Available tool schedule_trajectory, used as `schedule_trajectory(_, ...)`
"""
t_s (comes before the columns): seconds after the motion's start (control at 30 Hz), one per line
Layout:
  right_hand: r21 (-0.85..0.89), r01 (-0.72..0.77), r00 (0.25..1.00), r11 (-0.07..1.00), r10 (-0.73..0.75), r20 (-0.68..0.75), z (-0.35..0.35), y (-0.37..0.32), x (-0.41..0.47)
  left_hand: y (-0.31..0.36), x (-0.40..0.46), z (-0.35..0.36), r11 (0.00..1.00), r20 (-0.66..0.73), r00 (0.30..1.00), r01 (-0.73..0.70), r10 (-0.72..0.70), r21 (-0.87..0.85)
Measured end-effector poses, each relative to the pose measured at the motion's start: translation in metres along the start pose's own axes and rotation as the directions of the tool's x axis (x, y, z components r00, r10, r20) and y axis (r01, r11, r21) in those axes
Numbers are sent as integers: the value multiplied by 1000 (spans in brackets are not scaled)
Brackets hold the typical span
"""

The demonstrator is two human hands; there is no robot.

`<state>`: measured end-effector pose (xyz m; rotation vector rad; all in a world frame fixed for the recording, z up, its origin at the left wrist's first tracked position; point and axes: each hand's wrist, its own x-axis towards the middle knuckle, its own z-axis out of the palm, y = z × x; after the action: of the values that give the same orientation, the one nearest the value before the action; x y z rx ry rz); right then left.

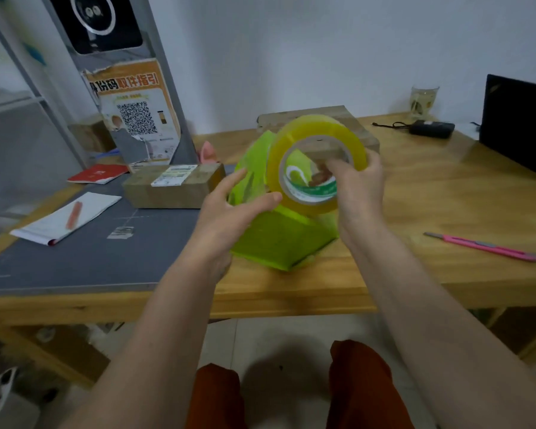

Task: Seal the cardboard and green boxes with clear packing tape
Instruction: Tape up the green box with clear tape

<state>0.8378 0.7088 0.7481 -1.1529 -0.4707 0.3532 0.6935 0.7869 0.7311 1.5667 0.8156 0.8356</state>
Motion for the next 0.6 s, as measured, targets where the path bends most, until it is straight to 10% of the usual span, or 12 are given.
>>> schedule_trajectory(0.13,-232,134,986,963,-108,124,27,-1,1,-33,-4,10,956,5,996,83,-85,-282)
schedule_trajectory(0.43,-578,257,928,774,-31,371,42,29,-10,-67,5,-21,997,109,992,-52,59,-62)
schedule_trajectory(0.6,-571,285,910,770,-30,414,40,25,-11,-78,18,-37,799,92,957,-282,276,531)
